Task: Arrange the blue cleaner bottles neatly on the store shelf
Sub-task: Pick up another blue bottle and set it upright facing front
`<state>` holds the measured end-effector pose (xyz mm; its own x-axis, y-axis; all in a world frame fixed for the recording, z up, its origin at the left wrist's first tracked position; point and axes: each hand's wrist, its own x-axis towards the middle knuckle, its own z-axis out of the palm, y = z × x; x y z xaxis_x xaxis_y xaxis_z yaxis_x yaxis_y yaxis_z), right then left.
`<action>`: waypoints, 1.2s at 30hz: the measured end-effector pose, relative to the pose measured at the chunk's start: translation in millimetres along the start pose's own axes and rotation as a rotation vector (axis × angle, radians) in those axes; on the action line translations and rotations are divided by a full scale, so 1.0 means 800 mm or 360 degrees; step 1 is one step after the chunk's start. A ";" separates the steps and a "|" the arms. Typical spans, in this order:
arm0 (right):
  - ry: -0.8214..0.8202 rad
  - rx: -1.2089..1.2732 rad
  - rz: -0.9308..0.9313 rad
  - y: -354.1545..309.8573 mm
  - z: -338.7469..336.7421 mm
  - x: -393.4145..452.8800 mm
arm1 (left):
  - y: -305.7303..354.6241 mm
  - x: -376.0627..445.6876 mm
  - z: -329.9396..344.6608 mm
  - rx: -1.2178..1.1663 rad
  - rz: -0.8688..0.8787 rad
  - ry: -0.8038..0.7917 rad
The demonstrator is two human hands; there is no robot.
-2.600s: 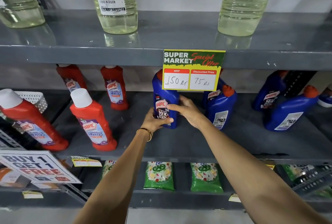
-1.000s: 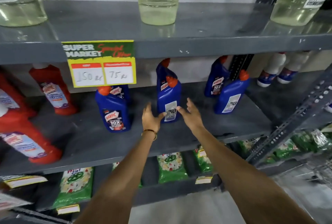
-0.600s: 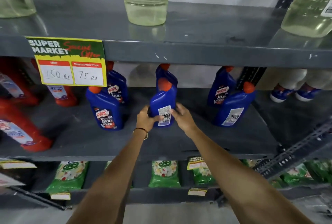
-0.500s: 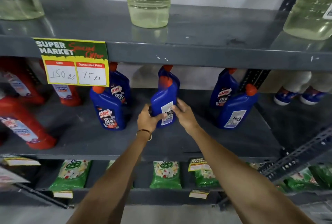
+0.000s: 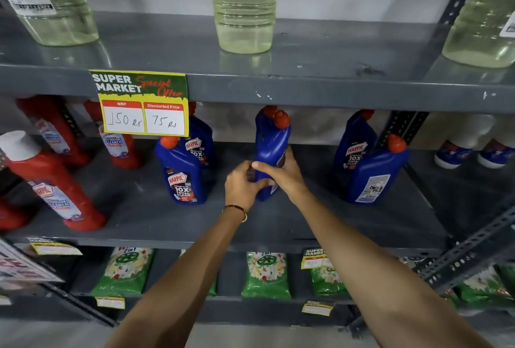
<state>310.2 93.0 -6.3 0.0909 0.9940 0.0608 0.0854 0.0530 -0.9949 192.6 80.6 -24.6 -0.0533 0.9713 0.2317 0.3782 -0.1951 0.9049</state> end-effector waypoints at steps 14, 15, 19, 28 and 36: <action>-0.0418 0.0227 0.0124 0.001 -0.048 -0.001 | -0.009 0.021 -0.013 -0.0847 -0.0617 -0.1248; -0.0437 0.0204 0.0120 0.002 -0.050 -0.002 | -0.007 0.021 -0.011 -0.0823 -0.0607 -0.1240; -0.0484 0.0126 0.0127 0.001 -0.059 -0.004 | 0.003 0.015 0.006 -0.0742 -0.0585 -0.1012; -0.0314 -0.0062 -0.0011 0.005 -0.066 0.008 | 0.011 0.005 0.035 0.0061 -0.0407 0.0009; -0.0392 -0.0128 0.0116 0.024 -0.069 0.011 | -0.020 0.006 0.029 0.0168 -0.0432 0.0024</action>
<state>367.3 97.8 -20.6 -0.1435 0.9888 -0.0419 0.1672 -0.0175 -0.9858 208.0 91.3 -46.4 -0.1791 0.9838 -0.0077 0.4422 0.0875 0.8926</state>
